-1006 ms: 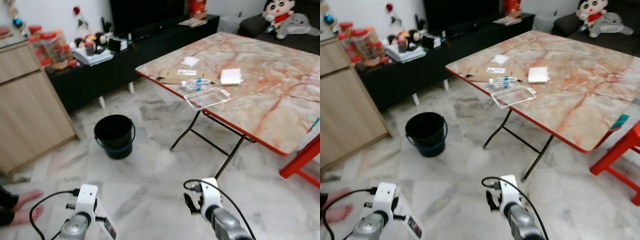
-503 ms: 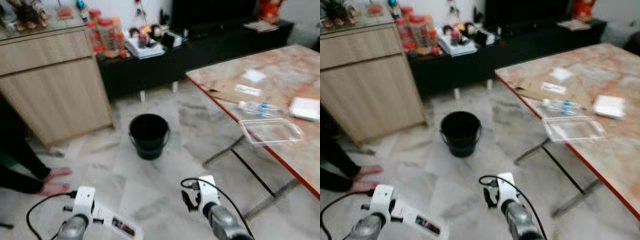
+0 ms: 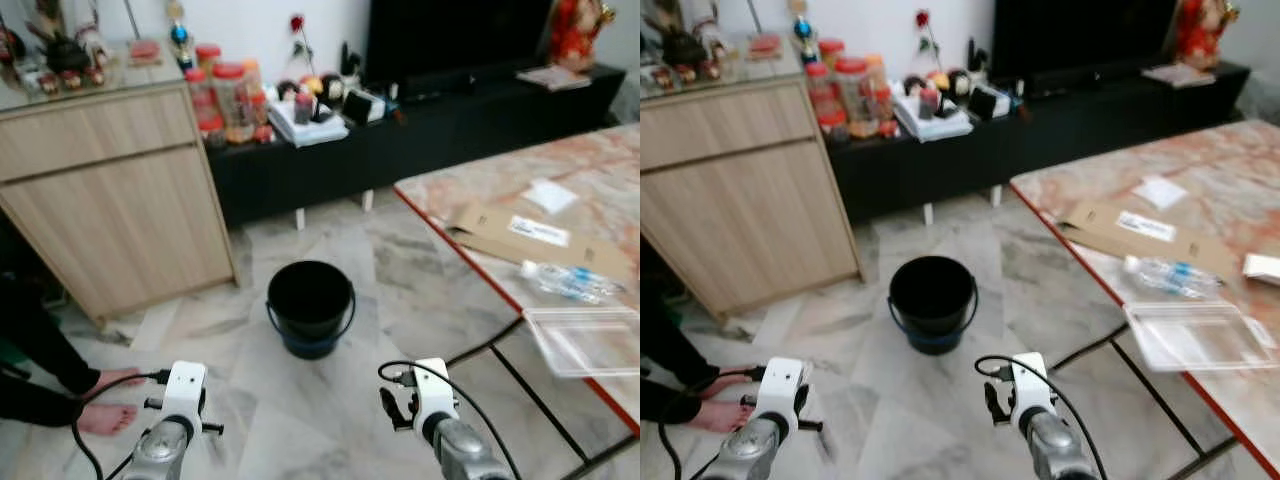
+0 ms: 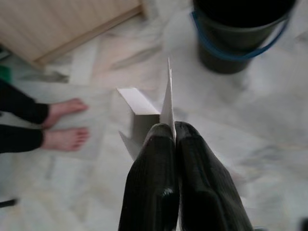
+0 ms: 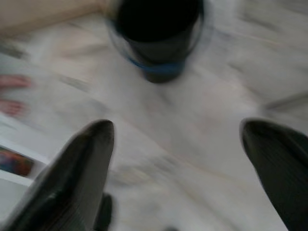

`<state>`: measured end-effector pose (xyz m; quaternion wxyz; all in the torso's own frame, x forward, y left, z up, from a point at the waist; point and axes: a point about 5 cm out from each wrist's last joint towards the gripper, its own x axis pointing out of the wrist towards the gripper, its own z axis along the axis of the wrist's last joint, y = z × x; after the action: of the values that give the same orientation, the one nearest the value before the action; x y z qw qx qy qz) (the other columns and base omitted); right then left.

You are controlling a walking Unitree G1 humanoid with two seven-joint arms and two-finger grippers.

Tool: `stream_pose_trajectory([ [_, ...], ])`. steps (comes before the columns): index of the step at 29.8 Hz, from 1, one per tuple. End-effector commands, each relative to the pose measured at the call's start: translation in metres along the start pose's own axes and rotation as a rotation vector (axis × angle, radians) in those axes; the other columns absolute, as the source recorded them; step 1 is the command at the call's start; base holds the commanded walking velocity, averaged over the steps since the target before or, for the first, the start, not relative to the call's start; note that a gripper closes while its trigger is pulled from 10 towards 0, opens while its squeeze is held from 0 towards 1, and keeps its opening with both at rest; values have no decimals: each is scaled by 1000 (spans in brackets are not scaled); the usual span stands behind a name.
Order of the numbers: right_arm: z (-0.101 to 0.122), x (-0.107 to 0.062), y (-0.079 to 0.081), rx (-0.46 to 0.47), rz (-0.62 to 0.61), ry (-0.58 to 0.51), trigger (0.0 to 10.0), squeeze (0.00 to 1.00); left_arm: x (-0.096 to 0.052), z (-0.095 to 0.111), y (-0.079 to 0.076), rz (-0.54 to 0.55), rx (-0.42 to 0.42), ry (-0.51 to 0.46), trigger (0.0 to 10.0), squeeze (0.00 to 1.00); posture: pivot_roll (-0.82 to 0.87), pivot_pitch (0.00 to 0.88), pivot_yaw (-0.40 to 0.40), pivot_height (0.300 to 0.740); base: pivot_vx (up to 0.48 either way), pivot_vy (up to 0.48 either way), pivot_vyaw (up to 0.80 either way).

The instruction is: Picking trash to rubbish bin

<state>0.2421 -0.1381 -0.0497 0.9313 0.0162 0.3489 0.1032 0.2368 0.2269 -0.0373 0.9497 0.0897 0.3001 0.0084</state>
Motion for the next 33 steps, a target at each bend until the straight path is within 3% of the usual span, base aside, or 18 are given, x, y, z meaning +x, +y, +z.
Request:
stream_pose_trajectory([
  [1, 0, -2, -9, 0, -26, 2, 10000, 0, 2, 5, -5, -15, 9, -12, 10000, 0, -44, 18, 26, 740, 480, 0, 0],
  [30, 4, 0, -5, 11, -10, -9, 10000, 0, 4, 11, -4, -20, 18, -32, 10000, 0, -37, 23, 31, 740, 480, 0, 0],
  [33, 3, 0, -4, 4, -1, -6, 10000, 0, 4, 10, -4, -23, 20, -30, 10000, 0, -39, 13, 32, 740, 480, 0, -706],
])
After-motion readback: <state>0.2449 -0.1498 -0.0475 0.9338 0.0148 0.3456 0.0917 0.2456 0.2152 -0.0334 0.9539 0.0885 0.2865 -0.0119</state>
